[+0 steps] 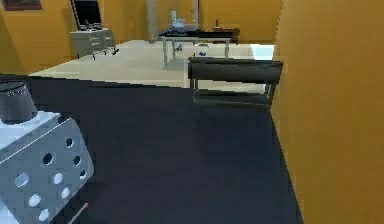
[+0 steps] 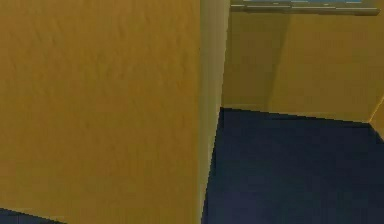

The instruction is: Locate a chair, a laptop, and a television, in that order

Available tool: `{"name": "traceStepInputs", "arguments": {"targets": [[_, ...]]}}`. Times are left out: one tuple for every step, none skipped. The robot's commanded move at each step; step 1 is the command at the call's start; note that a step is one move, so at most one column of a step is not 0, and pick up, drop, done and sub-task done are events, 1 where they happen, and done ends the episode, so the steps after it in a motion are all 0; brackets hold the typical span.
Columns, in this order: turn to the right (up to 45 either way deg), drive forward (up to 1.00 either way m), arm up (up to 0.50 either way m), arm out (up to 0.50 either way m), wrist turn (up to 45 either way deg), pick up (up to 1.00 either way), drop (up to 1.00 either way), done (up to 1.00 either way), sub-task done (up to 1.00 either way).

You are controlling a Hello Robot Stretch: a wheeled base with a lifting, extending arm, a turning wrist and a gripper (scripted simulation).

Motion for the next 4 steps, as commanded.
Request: {"name": "traceStepInputs", "arguments": {"targets": [[-45.0,0.0,0.0,0.0,0.0,0.0,0.0,0.0,0.0],[0.0,0.0,0.0,0.0,0.0,0.0,0.0,0.0,1.0],[39.0,0.0,0.0,0.0,0.0,0.0,0.0,0.0,0.0],[0.0,1.0,0.0,0.0,0.0,0.0,0.0,0.0,0.0]]}}
